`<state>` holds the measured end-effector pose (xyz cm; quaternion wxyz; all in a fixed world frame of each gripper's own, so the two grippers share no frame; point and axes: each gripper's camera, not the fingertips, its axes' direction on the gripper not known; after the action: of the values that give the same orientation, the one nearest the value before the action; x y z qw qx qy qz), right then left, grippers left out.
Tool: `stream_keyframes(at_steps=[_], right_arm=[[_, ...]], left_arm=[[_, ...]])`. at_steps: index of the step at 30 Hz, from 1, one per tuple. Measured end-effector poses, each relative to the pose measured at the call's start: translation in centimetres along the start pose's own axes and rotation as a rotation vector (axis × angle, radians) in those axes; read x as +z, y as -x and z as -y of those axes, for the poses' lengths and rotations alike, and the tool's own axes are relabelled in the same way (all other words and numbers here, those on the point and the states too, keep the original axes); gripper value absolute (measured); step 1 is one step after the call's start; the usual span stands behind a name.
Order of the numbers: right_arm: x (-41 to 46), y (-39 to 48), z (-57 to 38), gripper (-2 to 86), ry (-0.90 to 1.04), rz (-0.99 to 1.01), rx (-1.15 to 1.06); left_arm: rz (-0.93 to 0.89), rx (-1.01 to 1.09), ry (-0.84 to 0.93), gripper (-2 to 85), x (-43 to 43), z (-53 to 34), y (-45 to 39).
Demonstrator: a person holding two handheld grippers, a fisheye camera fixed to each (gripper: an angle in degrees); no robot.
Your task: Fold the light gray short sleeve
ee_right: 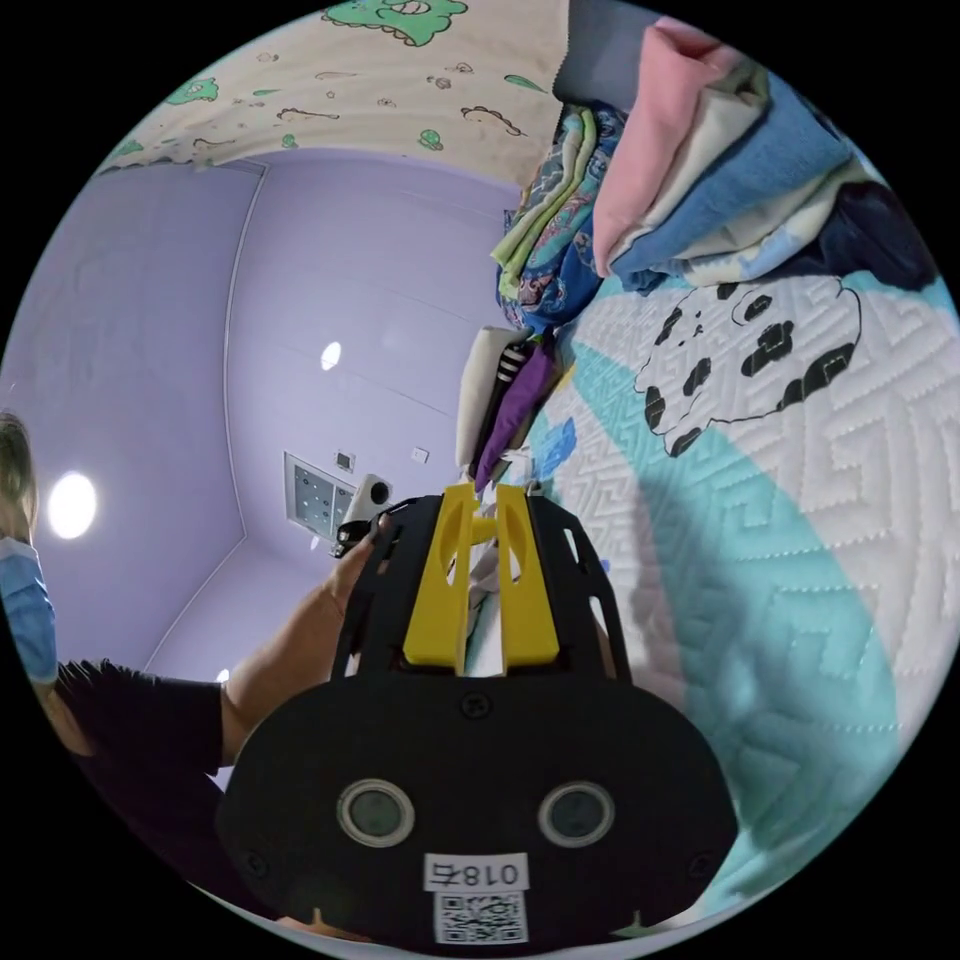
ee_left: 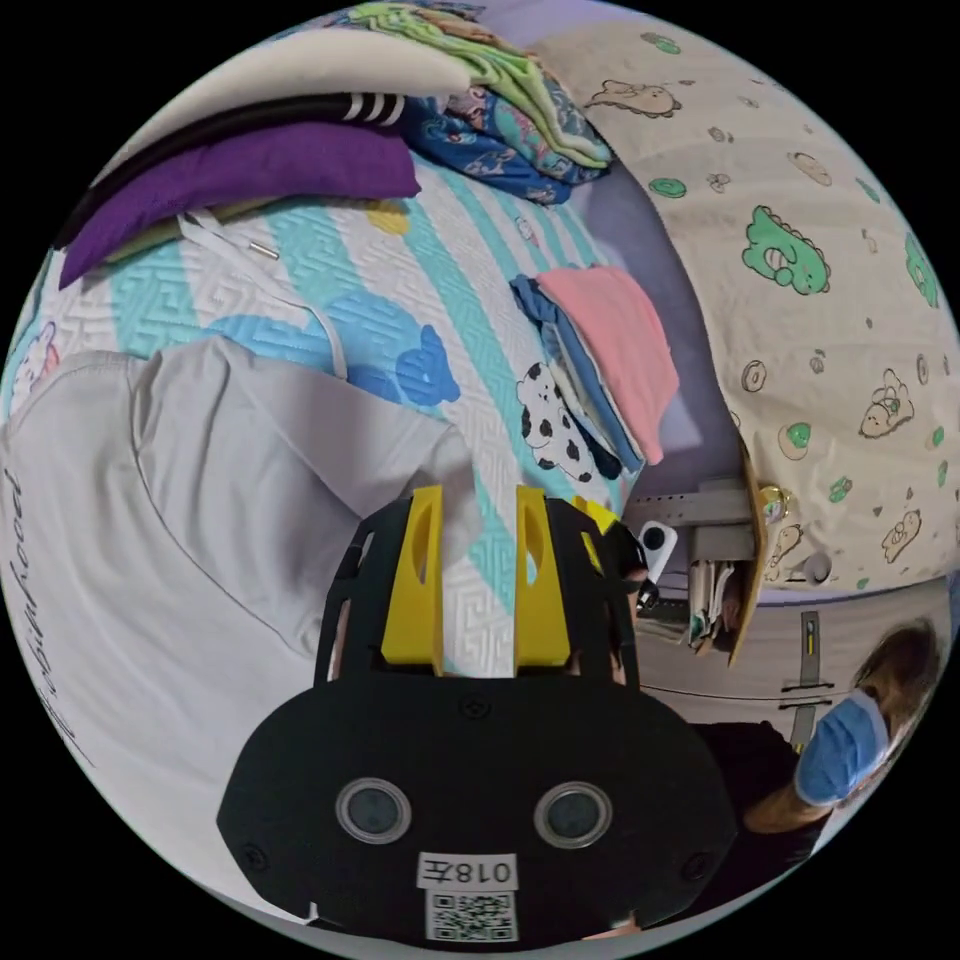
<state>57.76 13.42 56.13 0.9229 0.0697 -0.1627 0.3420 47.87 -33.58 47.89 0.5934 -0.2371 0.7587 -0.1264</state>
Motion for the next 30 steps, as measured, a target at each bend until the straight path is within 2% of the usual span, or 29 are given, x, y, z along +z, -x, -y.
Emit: stream_keyframes(at_steps=[10,14,17,18,21,24,26,29,30], right_arm=[[-0.1,-2.6,-0.1,1.9,-0.002,0.028,0.050],[0.6,-2.6,-0.7,1.5,0.015,0.023,0.023],[1.2,-2.4,-1.3,1.4,0.040,0.028,-0.018],[1.3,-2.3,-1.3,1.4,0.050,0.036,-0.030],[2.0,-1.5,-1.7,2.0,0.149,0.119,-0.114],[3.1,0.6,-2.9,3.7,0.345,0.221,-0.235],[4.4,2.8,-5.3,5.5,0.583,0.139,-0.364],[5.2,4.6,-10.0,6.6,0.857,0.109,-0.474],[5.1,4.9,-10.9,6.7,0.895,0.111,-0.482]], left_arm=[[0.557,0.191,0.207,14.0,5.4,5.3,-11.3],[0.699,0.242,0.232,12.7,7.1,5.4,-13.5],[0.690,0.234,0.195,5.7,6.0,5.0,-13.6],[0.680,0.223,0.166,0.5,5.0,4.7,-13.2],[0.528,0.163,0.099,-0.7,2.0,3.4,-11.0],[0.361,0.114,-0.036,-0.9,-2.0,1.5,-9.1],[0.274,0.089,-0.113,-1.0,-4.5,0.1,-8.1],[0.180,0.065,-0.225,-1.0,-8.2,-2.5,-6.8],[0.157,0.052,-0.263,-1.0,-9.4,-3.5,-6.2]])
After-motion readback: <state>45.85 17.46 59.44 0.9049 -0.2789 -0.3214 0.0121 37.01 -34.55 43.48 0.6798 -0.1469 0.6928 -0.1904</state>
